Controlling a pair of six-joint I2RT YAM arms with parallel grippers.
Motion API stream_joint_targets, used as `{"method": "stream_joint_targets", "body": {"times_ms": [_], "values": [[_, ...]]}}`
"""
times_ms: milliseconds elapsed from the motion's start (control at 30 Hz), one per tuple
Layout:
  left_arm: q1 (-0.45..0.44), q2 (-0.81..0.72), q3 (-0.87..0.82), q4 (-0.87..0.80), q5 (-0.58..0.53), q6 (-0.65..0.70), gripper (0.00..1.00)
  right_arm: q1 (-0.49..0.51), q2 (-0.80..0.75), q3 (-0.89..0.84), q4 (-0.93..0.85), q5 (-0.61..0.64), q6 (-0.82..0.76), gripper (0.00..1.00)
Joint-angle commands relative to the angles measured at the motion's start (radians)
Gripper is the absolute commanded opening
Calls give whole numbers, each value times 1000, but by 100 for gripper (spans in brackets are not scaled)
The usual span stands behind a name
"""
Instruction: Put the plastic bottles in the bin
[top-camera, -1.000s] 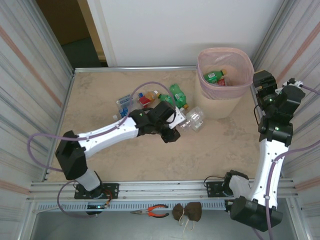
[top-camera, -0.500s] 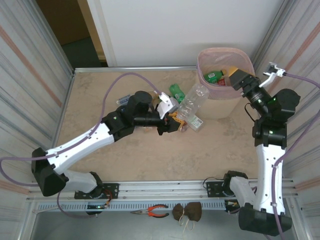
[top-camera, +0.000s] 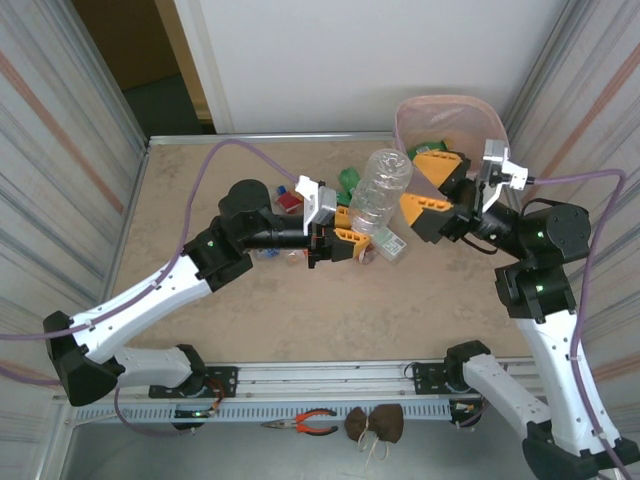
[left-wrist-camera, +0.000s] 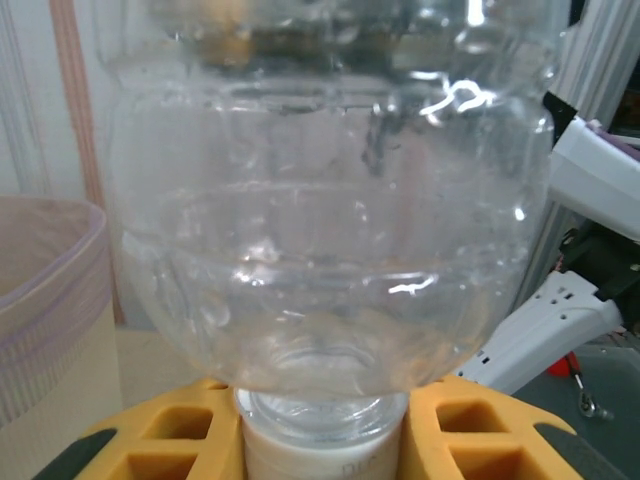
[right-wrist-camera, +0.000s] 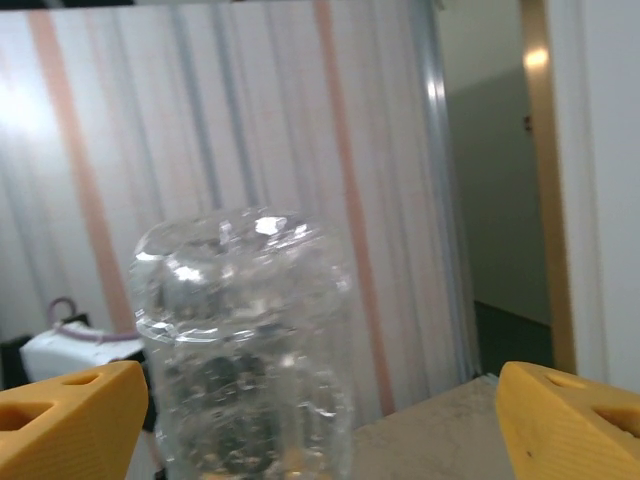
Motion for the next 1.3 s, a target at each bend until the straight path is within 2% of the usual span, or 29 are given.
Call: {"method": "stream_joint_targets", "body": {"times_ms": [0, 167, 333, 867, 1033, 1133, 1267], "values": [[4, -27, -6, 75, 62, -16, 27, 77, 8, 44, -32, -59, -119, 92], [4, -29, -11, 114, 110, -34, 27, 183, 32, 88, -158, -34, -246, 93], [1, -34, -10, 133, 153, -42, 26, 239, 66, 113, -191, -41, -281, 88], [-5, -37, -16, 107, 117, -29, 28, 286, 85, 123, -208, -26, -298, 66], [-4, -44, -24, 99, 89, -28, 33, 288, 83, 121, -205, -20, -298, 60], [-4, -53, -30, 100, 73, -25, 40, 288, 81, 118, -206, -5, -304, 56], [-5, -68, -43, 95, 43, -19, 53, 288, 76, 118, -207, 18, -313, 56]]}}
